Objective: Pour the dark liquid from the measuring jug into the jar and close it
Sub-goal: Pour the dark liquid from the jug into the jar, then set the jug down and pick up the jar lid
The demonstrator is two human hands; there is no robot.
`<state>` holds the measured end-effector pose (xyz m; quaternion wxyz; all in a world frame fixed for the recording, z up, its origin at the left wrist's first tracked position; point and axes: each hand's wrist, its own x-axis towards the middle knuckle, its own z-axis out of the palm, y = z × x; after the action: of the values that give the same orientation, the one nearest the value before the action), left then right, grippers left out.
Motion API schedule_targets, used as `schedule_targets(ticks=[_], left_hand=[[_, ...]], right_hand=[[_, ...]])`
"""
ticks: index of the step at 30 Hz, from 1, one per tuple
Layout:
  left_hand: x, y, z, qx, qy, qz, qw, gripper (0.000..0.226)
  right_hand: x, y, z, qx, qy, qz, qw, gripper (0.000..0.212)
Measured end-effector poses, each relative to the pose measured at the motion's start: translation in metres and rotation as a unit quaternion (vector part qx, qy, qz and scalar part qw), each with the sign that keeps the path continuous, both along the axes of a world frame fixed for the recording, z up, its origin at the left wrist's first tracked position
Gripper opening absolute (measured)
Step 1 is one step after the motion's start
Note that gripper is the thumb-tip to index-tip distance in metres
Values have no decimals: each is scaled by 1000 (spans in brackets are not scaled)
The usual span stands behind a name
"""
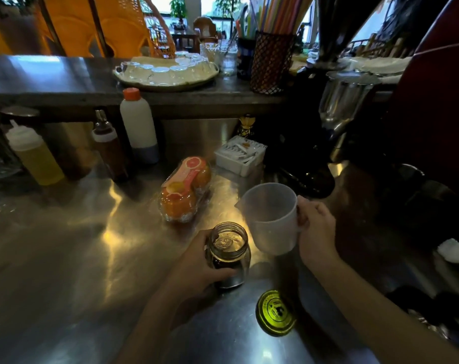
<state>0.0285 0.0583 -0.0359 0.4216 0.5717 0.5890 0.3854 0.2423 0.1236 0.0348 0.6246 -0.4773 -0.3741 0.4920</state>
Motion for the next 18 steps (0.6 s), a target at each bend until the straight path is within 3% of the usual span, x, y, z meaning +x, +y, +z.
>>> schedule_targets(ticks=[5,12,18], left_hand=[[3,-5,9,1,-19,5,1000,79],[3,-6,13,0,-18,13,1000,76],[4,-7,15,2,8,9,1000,76]], right_hand=[[3,8,-30,-47,128,-78,988,21],[11,9,-68,-13,40,-93,995,29],[18,3,-87,-17,-24,-101,994,23]])
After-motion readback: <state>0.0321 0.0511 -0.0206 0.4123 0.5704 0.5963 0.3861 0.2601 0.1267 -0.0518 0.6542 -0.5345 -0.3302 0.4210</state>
